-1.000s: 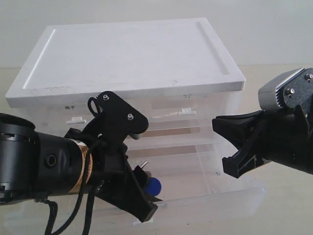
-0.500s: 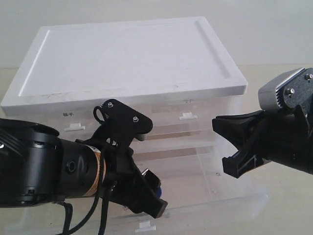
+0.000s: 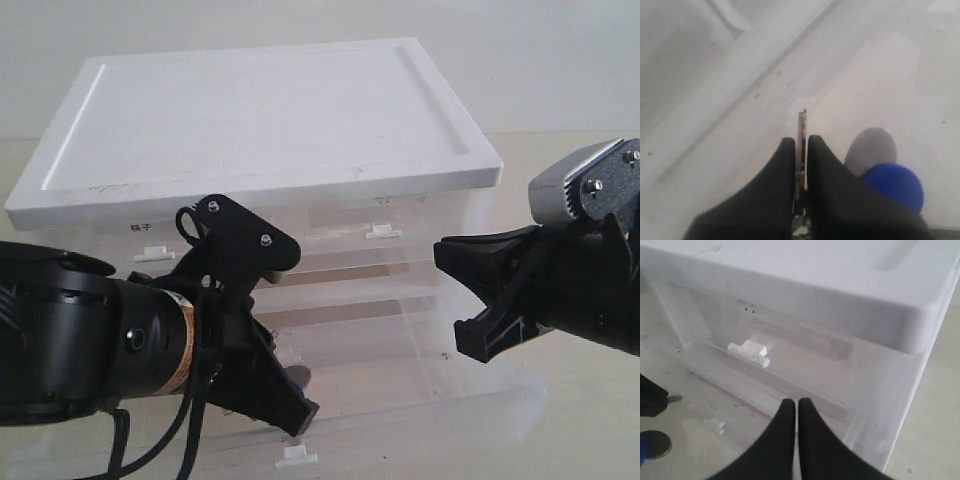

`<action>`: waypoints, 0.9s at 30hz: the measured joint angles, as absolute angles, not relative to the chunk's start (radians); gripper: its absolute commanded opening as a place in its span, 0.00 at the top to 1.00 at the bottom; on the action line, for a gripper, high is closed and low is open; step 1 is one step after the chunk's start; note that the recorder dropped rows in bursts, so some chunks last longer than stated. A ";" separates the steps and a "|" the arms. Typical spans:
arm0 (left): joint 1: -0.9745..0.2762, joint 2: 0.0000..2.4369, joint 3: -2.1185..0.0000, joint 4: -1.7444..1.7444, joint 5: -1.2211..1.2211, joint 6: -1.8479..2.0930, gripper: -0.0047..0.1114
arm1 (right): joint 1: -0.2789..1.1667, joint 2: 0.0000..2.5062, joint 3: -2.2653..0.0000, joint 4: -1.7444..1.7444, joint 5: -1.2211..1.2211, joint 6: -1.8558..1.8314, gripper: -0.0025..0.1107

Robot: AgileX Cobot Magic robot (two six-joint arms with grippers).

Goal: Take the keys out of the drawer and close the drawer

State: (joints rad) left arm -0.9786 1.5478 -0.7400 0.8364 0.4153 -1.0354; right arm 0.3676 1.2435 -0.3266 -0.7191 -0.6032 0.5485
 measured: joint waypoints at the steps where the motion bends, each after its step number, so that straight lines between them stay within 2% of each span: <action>1: -0.979 1.533 -0.738 0.844 0.430 -1.035 0.92 | 0.368 1.244 -0.327 -0.719 -0.603 0.548 0.98; 14: -0.979 1.231 -0.717 0.886 0.493 -1.018 0.92 | 0.368 1.221 -0.327 -0.719 -0.647 0.526 0.98; 27: -0.979 0.688 -0.504 1.007 0.186 -1.007 0.92 | 0.368 0.793 -0.327 -0.701 -0.545 0.565 0.98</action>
State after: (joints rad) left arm -0.9786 0.6882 -0.5042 1.0070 0.1855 -1.0073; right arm 0.3676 0.7929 -0.3266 -0.7014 -0.5450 0.5652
